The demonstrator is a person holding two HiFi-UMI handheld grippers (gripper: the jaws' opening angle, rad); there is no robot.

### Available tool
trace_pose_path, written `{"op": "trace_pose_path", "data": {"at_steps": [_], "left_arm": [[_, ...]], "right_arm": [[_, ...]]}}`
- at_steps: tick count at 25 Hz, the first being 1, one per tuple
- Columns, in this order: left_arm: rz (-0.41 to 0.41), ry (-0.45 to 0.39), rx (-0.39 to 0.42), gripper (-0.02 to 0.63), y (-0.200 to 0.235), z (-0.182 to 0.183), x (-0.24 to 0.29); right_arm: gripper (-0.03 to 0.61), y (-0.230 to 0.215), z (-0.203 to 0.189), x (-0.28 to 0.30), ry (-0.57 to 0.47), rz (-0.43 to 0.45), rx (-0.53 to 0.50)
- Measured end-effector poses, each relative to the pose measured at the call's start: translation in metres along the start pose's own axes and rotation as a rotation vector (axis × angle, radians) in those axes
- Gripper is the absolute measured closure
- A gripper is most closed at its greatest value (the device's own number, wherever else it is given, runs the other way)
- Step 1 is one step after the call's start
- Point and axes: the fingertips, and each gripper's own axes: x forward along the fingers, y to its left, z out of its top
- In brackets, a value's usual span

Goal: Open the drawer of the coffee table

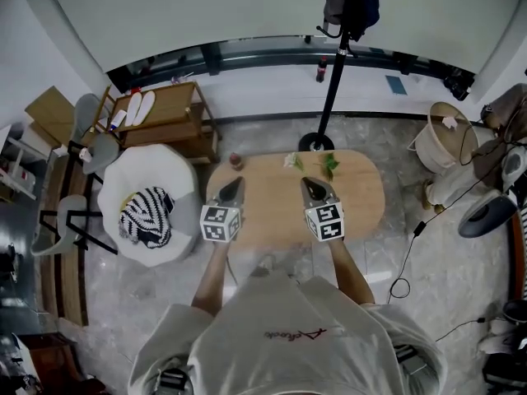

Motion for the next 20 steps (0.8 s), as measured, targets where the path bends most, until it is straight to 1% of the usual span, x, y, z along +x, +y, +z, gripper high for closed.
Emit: {"op": "trace_pose_path", "data": {"at_steps": [5,11,14,20], "left_arm": [[0.010,0.005,-0.004,0.614,-0.046,-0.012,-0.011],[0.014,0.015,-0.013,0.614,-0.082,-0.021,-0.020],[0.018,0.027,-0.019,0.614,-0.088,-0.030,-0.026],[0.032,0.030,-0.040,0.614,-0.082,-0.039,-0.034]], "right_arm": [[0.574,-0.011,-0.022,-0.041,0.008,0.005,0.017],[0.574,-0.020,-0.038,-0.073,0.015,0.012,0.030],[0.574,-0.021,-0.048,-0.080,0.026,0.006,0.043],[0.574,-0.009,-0.058,-0.083,0.046,0.018,0.045]]}}
